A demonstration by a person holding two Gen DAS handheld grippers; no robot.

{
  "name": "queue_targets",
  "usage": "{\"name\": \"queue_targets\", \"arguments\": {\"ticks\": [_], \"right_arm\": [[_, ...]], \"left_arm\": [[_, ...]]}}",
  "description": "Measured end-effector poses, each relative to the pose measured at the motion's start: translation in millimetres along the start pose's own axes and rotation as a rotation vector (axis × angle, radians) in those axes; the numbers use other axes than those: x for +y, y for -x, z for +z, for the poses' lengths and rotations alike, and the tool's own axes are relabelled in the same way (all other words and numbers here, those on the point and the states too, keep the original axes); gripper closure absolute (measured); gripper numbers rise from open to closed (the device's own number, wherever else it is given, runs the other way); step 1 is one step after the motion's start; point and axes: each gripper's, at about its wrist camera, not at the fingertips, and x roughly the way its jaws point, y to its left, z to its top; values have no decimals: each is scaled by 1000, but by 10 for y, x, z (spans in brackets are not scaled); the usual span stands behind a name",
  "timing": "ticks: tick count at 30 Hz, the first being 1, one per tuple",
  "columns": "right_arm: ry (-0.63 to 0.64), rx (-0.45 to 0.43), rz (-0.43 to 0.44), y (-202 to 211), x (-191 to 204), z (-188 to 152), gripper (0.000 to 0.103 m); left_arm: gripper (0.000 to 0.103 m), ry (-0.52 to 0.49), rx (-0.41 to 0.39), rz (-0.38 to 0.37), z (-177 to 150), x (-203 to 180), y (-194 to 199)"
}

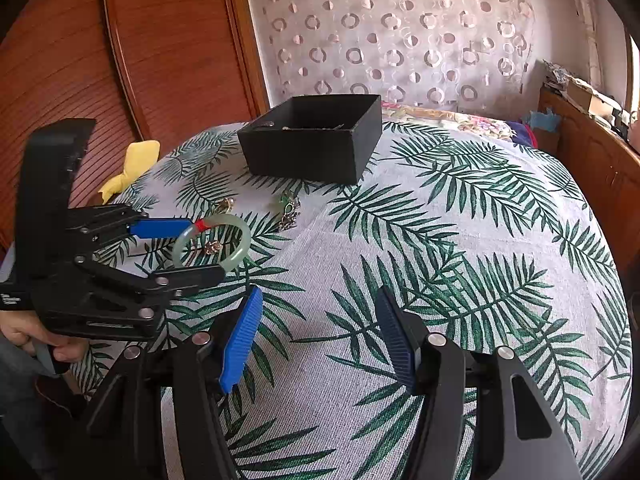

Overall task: Organize jewelry
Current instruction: 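Grasp the jade bangle with the left tool while the right tool grasps the green pendant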

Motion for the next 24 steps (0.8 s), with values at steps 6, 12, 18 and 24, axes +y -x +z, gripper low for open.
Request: {"name": "queue_targets", "arguments": {"ticks": [6, 12, 18, 24], "right_arm": [[30, 7, 15, -27, 35, 91, 42], [88, 12, 38, -92, 106, 312, 49], [119, 69, 67, -381, 140, 509, 63], [141, 120, 67, -675, 197, 661, 71]], "left_arm": [[36, 25, -39, -16, -42, 61, 157], [36, 46, -75, -3, -43, 152, 273], [36, 89, -111, -1, -42, 280, 377], [36, 116, -132, 7, -44, 389, 444]]}}
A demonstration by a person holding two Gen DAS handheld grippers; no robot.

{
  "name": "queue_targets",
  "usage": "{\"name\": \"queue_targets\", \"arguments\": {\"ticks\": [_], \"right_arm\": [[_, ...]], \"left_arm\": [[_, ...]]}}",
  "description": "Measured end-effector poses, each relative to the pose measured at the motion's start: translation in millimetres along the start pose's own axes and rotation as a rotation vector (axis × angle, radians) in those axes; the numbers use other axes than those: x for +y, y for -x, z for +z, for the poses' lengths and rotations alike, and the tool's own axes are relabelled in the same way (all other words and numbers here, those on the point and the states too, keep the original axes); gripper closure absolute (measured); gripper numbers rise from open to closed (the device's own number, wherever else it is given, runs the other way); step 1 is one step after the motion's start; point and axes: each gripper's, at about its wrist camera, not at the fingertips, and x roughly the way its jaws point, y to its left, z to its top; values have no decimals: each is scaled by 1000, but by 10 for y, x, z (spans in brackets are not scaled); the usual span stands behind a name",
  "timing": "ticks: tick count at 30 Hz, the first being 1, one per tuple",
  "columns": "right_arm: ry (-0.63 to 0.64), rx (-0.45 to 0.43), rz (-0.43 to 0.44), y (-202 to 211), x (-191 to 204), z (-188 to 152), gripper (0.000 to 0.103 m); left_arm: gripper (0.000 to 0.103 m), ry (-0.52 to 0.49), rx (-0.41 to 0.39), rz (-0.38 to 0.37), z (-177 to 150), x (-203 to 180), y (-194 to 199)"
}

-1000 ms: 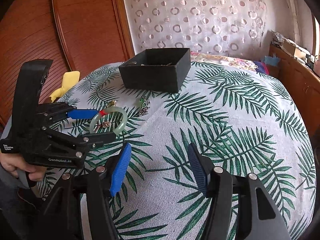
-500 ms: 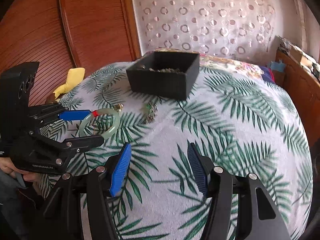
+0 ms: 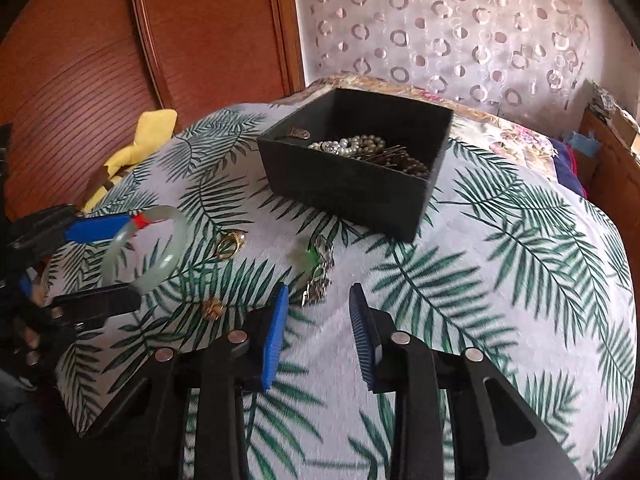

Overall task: Organize jewelry
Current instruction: 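Grasp the jade bangle with the left tool while the right tool grasps the green pendant, then carry the bangle and pendant over the black box and open both tools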

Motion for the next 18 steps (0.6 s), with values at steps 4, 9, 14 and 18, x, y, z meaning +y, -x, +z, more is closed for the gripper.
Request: {"name": "queue_targets", "arguments": {"ticks": [4, 9, 14, 18], "right_arm": [[13, 19, -5, -110, 18, 80, 71], [47, 49, -47, -235, 87, 124, 78], [85, 54, -81, -251, 124, 110, 87], [95, 44, -77, -195, 120, 74, 87]], "left_arm": [[36, 12, -8, 4, -3, 49, 19], [36, 18, -11, 5, -13, 64, 17], [36, 20, -12, 4, -14, 75, 17], [36, 21, -14, 4, -25, 96, 17]]}}
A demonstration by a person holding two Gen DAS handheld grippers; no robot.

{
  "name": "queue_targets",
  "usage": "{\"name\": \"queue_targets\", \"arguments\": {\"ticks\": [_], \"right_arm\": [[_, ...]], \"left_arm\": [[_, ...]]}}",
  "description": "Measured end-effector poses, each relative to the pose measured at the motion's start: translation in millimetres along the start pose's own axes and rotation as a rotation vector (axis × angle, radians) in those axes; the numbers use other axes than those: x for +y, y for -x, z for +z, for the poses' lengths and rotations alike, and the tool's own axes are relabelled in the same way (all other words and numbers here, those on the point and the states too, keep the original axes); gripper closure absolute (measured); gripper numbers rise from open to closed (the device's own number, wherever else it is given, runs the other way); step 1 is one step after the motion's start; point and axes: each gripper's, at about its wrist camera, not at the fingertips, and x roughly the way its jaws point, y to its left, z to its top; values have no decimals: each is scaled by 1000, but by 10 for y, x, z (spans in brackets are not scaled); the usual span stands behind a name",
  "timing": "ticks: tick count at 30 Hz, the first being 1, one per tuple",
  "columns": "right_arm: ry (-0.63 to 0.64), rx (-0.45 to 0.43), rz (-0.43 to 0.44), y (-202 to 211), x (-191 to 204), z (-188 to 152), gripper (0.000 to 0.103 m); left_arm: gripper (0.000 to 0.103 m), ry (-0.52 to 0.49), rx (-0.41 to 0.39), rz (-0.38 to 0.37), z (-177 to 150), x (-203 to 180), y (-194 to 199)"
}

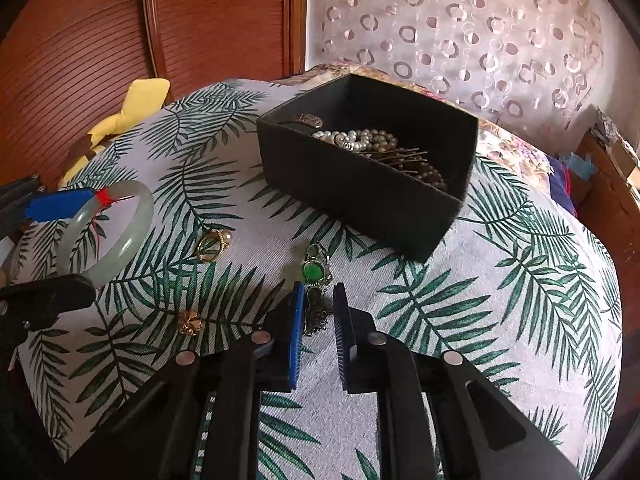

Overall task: Organize jewelry
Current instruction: 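Carry the bangle and pendant over the black box and open both tools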

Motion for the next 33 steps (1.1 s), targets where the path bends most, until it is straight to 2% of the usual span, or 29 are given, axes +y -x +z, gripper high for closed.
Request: {"name": "queue_targets", "arguments": {"ticks": [6, 17, 26, 33], "right_arm": [[-16, -49, 13, 201, -74, 0, 87], [-4, -140, 19, 604, -143, 209, 87], [15, -207, -22, 820, -289, 560, 87], [10, -223, -43, 782, -408, 877, 87]], "left_arm": [[36, 4, -3, 2, 16, 21, 13], [36, 0, -25, 2, 215, 40, -5], [36, -24, -66, 2, 540, 2, -52], [36, -58, -92, 6, 808, -72, -130]]}}
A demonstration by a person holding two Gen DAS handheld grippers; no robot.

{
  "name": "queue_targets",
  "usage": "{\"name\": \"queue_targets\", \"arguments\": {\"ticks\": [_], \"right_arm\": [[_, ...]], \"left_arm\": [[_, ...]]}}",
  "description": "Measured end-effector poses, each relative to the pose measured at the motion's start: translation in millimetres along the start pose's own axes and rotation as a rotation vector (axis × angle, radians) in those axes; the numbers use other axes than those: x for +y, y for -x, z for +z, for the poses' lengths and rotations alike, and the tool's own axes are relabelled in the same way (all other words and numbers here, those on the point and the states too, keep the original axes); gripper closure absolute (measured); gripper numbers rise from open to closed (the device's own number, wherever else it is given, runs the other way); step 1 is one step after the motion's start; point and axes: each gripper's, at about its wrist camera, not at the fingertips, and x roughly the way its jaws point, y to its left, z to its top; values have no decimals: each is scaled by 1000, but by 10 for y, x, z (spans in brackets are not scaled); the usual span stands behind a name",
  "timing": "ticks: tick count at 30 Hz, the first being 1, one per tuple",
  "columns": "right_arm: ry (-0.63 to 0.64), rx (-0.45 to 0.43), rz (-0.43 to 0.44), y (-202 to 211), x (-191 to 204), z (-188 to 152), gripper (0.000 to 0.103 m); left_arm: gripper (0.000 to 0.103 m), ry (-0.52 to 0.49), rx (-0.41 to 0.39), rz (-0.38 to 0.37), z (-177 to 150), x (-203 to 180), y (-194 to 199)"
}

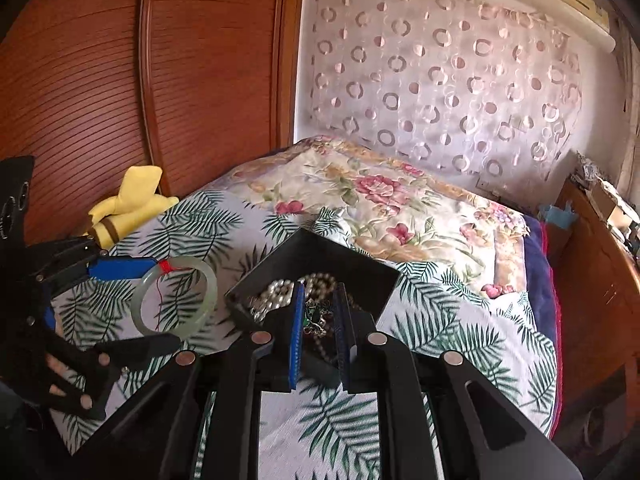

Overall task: Organize jewelry
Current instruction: 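Carry the bangle and pendant over the black box and open both tools, then grasp the gold ring with the left tool while the right tool grasps the gold flower stud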

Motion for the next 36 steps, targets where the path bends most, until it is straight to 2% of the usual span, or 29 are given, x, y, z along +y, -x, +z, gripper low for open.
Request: {"name": "queue_targets", "arguments": {"ticks": [9, 10, 12, 21, 27, 36], "right_arm": [[-83, 62, 41, -411, -203, 17, 85], [-88, 64, 45, -434, -222, 16, 83], [-104, 59, 32, -452, -259, 3, 65], [-138, 33, 30, -287, -363, -163, 65], [-141, 30, 29, -194, -365, -311, 65], [-158, 16, 35, -33, -363, -465, 65]], "left_arm": [[36, -12, 15, 17, 255, 40, -369], [36, -8, 20, 17, 270, 50, -415], [36, 0, 31, 15, 281, 67, -495], [36, 13, 52, 6, 351, 51, -755], [36, 1, 95, 17, 359, -2, -991], [34, -9, 99, 23, 321, -41, -980]]}}
